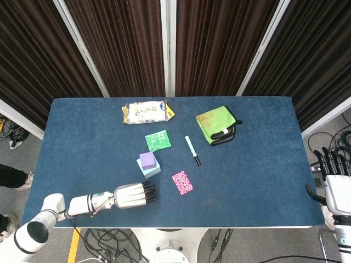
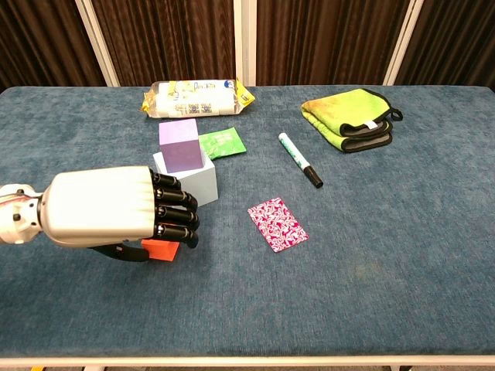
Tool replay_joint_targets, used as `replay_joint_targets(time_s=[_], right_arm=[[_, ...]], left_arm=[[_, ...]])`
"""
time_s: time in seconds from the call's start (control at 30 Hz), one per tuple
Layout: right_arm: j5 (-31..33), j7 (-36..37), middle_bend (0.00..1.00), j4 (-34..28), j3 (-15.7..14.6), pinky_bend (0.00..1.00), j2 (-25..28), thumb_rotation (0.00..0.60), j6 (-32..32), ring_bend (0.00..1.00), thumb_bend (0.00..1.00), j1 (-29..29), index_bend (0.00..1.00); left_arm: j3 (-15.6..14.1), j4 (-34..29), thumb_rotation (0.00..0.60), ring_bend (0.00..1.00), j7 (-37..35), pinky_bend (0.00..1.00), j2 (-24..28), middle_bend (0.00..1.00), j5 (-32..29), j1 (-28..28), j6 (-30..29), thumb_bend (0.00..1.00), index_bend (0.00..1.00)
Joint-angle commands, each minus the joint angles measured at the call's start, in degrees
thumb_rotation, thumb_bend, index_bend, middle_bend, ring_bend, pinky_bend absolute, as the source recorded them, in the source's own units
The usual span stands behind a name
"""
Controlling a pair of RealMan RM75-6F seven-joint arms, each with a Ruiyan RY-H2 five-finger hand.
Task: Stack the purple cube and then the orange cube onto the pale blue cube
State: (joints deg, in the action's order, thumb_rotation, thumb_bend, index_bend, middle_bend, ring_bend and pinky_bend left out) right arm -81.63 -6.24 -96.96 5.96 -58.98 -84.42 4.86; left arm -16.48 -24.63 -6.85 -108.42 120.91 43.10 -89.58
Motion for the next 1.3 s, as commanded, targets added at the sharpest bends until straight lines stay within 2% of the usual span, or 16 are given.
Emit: replay_joint_targets(time_s=[0.03,0.63,1.3], right_arm=[[0.11,-0.08,0.00,0.04,0.01,0.00,-0.07,0.600,0.13,0.00,0.18,0.05,0.00],[0.61,-1.23,0.00,-0.38,0.08,0.00,-0.34,0.600,0.57,0.00,0.18,0.28,0.00],[1.15,-1.09,0.00,0.08,0.19,0.00,-0.64,0.600,0.92,0.00,0.18,0.41,0.00]], left_arm=[[-0.69,0.94,0.600,0.35,-0.27,0.45,0.22,0.49,0.09,0.45,-0.36,0.24,0.41],[-3.38,1.95,0.600,0.35,-0.76,0.45,1.37,0.48,-0.72,1.22,0.08,0.24,0.42],[-3.99,3.17,0.600,0.35,-2.31,0.45,0.09,0.51,-2.48,0.86,-0.22,0.24,0.42]])
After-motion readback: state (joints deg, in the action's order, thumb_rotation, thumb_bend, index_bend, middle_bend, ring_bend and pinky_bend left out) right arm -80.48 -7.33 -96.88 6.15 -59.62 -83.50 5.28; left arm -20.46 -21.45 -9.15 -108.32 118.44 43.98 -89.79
